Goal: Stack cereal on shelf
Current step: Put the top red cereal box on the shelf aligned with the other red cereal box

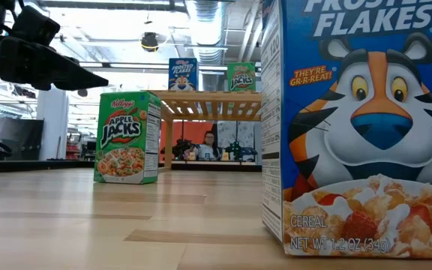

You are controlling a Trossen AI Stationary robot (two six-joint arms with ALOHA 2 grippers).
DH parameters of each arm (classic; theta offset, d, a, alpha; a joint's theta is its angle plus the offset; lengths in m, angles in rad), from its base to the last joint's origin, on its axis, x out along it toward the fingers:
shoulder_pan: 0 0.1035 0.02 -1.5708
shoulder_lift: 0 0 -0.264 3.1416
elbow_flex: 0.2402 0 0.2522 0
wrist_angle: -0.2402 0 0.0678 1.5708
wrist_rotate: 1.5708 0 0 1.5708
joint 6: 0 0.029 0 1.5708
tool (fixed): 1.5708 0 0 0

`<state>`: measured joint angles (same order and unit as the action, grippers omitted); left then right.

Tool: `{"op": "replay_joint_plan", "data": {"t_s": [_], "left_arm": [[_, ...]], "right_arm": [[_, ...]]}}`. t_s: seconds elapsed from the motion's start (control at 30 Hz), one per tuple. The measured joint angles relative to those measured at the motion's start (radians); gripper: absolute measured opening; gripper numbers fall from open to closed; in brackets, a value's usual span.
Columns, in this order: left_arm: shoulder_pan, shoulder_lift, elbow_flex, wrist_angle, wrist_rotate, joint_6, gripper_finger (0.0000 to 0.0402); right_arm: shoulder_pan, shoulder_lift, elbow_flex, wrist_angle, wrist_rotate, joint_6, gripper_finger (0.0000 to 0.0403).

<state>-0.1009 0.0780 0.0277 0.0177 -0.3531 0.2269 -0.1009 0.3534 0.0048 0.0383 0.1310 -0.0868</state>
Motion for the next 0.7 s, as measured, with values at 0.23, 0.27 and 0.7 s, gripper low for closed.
{"op": "replay_joint_plan", "data": {"t_s": [0.23, 0.27, 0.7], "left_arm": [[0.000, 0.000, 0.000, 0.000, 0.000, -0.003, 0.0305], [0.000, 0.000, 0.000, 0.000, 0.000, -0.001, 0.0305], [0.000, 0.000, 0.000, -0.001, 0.002, -0.003, 0.0305]], "right_arm": [[0.000, 0.000, 0.000, 0.000, 0.000, 0.000, 0.0338], [0.000, 0.000, 0.000, 0.000, 0.000, 0.000, 0.0338], [0.000, 0.000, 0.000, 0.000, 0.000, 0.000, 0.0338]]}}
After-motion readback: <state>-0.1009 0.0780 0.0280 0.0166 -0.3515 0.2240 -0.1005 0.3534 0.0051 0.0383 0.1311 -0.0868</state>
